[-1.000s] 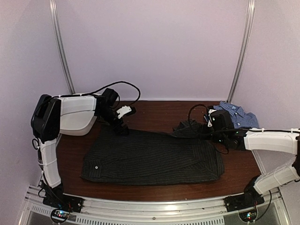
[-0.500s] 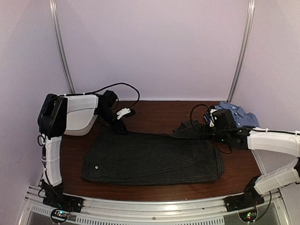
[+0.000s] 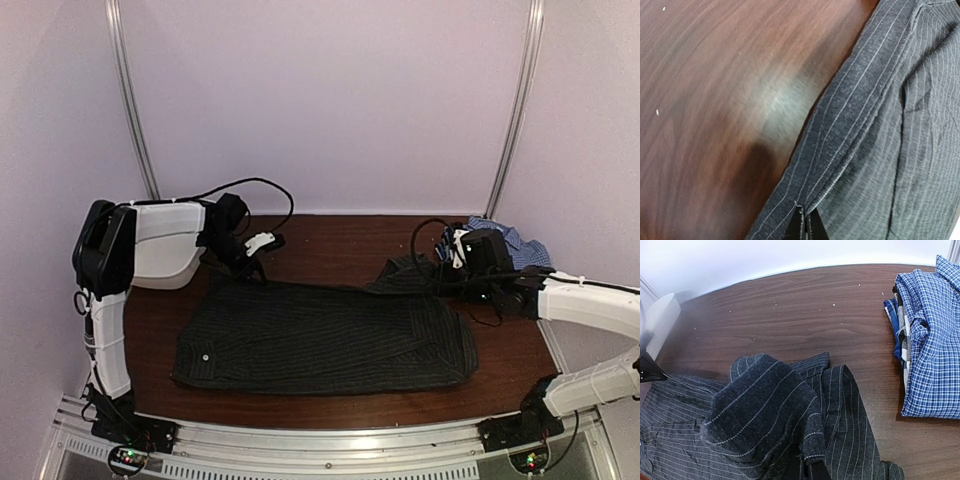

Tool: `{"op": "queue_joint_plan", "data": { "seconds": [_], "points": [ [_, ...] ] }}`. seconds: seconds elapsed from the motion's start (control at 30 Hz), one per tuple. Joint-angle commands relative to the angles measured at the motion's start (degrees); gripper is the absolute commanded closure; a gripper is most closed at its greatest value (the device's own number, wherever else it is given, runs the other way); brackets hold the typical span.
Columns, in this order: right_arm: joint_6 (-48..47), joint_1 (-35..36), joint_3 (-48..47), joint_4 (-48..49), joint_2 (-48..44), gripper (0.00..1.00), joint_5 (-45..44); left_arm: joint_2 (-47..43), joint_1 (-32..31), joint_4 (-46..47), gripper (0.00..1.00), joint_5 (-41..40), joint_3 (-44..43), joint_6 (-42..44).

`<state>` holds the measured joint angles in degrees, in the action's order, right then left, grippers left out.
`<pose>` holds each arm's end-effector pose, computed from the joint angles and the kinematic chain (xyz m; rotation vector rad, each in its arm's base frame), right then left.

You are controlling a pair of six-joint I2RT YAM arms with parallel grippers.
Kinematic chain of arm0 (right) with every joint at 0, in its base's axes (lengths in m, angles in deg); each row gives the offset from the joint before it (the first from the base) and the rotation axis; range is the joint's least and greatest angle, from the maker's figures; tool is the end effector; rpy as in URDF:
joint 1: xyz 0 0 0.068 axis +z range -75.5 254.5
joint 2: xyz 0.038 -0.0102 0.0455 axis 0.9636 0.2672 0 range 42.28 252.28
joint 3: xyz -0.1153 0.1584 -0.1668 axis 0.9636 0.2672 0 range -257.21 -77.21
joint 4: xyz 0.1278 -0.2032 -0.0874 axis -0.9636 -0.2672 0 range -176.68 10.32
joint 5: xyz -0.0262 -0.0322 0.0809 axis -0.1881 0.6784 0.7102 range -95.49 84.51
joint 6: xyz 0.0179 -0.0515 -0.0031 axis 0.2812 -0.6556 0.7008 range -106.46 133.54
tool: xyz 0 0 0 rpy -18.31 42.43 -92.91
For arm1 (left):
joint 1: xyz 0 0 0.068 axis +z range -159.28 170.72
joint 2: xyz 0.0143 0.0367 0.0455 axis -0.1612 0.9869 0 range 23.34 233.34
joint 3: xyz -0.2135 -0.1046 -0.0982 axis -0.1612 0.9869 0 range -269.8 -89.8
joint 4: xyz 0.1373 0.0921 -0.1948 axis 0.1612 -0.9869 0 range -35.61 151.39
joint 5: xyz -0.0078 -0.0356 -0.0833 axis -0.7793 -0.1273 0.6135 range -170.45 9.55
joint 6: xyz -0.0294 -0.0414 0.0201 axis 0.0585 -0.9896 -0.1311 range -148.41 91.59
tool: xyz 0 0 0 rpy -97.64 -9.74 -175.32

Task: Fold and stack the long sleeve shirts
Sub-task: Fold the 1/3-folded shirt at the center of the board.

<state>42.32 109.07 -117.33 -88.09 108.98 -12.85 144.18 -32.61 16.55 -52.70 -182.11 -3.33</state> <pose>0.2106 0.1395 0.2249 -0.0379 2.2174 0.4848 0.3751 -0.1804 0.1631 1.2266 2.4846 -0.6777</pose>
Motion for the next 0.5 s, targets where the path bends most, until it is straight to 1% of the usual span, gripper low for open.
{"op": "queue_joint_plan", "data": {
  "seconds": [0.0, 0.1, 0.27, 0.47],
  "points": [
    [0.68, -0.29, -1.22, -3.19, -3.29, 0.98, 2.48, -7.87, -2.03, 2.15, 1.00, -4.38, 5.45, -5.29],
    [1.14, -0.31, -1.06, -5.35, -5.38, 0.98, 2.71, -11.07, -4.18, 3.65, 1.00, -7.44, 9.06, -7.39],
    [2.34, -0.11, 0.07, -8.43, -8.73, 0.98, 2.75, -13.23, -8.11, 4.54, 1.00, -13.59, 13.88, -10.40],
    [4.91, 0.76, 2.72, -11.81, -12.71, 0.98, 2.39, -15.72, -10.76, 5.29, 1.00, -16.37, 18.02, -12.49]
  ]
}}
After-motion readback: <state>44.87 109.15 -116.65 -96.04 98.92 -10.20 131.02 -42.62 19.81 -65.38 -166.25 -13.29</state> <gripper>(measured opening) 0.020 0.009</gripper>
